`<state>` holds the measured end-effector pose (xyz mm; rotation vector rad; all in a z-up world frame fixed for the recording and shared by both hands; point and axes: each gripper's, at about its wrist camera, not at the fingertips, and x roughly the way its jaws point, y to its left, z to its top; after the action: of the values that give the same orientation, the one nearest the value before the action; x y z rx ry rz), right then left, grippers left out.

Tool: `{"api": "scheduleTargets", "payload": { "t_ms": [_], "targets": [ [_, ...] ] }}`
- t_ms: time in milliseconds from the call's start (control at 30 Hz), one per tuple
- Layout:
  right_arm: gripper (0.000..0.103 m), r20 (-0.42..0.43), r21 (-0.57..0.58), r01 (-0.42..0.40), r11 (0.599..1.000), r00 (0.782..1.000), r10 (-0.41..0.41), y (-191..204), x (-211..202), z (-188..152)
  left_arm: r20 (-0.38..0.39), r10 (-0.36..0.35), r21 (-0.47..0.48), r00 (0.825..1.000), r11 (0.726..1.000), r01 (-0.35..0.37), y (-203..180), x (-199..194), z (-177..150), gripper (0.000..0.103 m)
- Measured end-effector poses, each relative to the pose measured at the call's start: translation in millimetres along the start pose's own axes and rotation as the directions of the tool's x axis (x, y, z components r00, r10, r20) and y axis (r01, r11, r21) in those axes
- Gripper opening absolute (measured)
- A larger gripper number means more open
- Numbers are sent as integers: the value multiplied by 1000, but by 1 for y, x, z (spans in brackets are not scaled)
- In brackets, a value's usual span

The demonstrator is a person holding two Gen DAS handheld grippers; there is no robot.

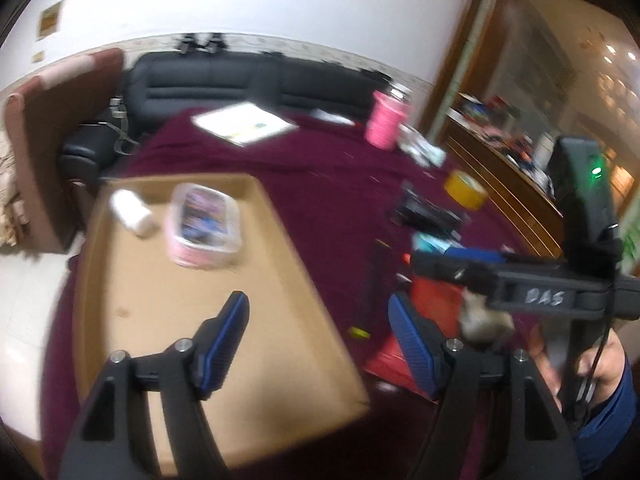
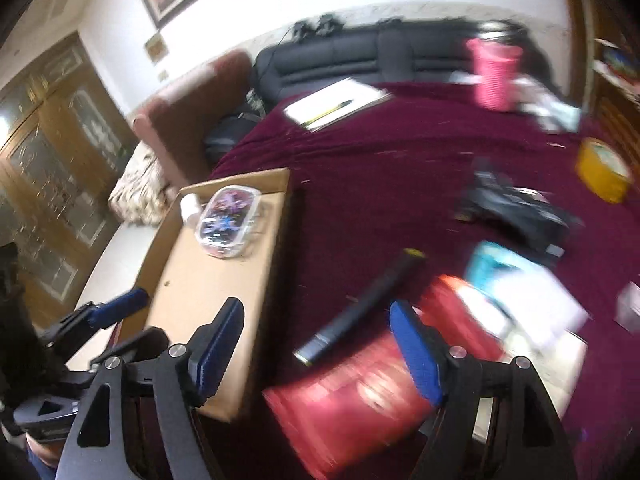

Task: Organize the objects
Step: 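Grasp the red foil bag with the left gripper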

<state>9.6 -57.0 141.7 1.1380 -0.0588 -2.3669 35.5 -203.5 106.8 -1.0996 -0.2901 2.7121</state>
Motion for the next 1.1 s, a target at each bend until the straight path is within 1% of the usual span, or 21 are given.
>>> {"api": "scheduleTargets", "payload": {
  "t_ms": [67, 133, 200, 233, 367, 467, 500, 533, 567, 600, 700, 733, 800, 867, 933, 967, 1033, 1100],
  "targets": [
    [85, 30, 8, 35, 999, 999, -35, -18, -22, -18, -24, -26, 32, 999, 999, 27, -18, 9, -7, 72],
    [86, 35, 14, 56, 998, 998, -56, -32, -33, -27, -70, -53, 101, 996, 993, 60, -41, 23, -16, 72],
    [87, 29, 10, 98, 995, 995, -99, -48, -44, -37, -116, -52, 181, 992, 981, 73, -65, 36, -24, 74],
    [87, 35, 15, 105, 994, 994, -106, -53, -48, -39, -133, -50, 215, 990, 973, 78, -74, 40, -28, 75],
    [91, 50, 83, 114, 990, 992, -119, -89, -63, -50, -185, 4, 315, 983, 947, 55, -103, 62, -39, 83],
    [91, 45, 159, 122, 980, 990, -131, -114, -66, -52, -174, 99, 359, 980, 933, -31, -113, 81, -34, 83],
    [91, 47, 184, 124, 975, 990, -135, -121, -66, -51, -180, 117, 357, 977, 933, -46, -114, 85, -32, 83],
    [91, 43, 211, 119, 970, 990, -131, -129, -65, -50, -190, 120, 350, 974, 936, -47, -116, 91, -29, 83],
    [91, 31, 216, 123, 969, 991, -133, -132, -63, -49, -206, 107, 342, 973, 939, -31, -119, 98, -27, 83],
    [91, 8, 217, 137, 966, 990, -142, -134, -58, -47, -220, 105, 343, 970, 939, -24, -120, 105, -25, 83],
    [91, -36, 208, 190, 960, 982, -187, -133, -43, -42, -237, 149, 344, 960, 937, -61, -124, 127, -23, 83],
    [91, -72, 195, 221, 956, 975, -210, -132, -33, -40, -246, 147, 334, 958, 941, -59, -125, 134, -24, 83],
    [91, -95, 199, 240, 950, 970, -225, -131, -20, -37, -249, 146, 306, 957, 950, -65, -123, 142, -27, 82],
    [91, -125, 193, 274, 942, 959, -253, -129, -7, -37, -236, 149, 286, 960, 955, -78, -122, 144, -33, 75],
    [91, -145, 183, 287, 940, 954, -263, -127, 4, -35, -219, 143, 266, 965, 961, -82, -121, 140, -35, 70],
    [95, -147, 182, 291, 939, 952, -267, -126, 8, -35, -215, 147, 254, 965, 963, -90, -121, 140, -36, 66],
    [96, -132, 170, 305, 937, 949, -285, -122, 13, -32, -198, 154, 233, 968, 967, -106, -120, 134, -39, 61],
    [100, -125, 134, 340, 931, 938, -324, -115, 17, -31, -184, 160, 213, 970, 970, -120, -119, 129, -43, 60]
  ]
}}
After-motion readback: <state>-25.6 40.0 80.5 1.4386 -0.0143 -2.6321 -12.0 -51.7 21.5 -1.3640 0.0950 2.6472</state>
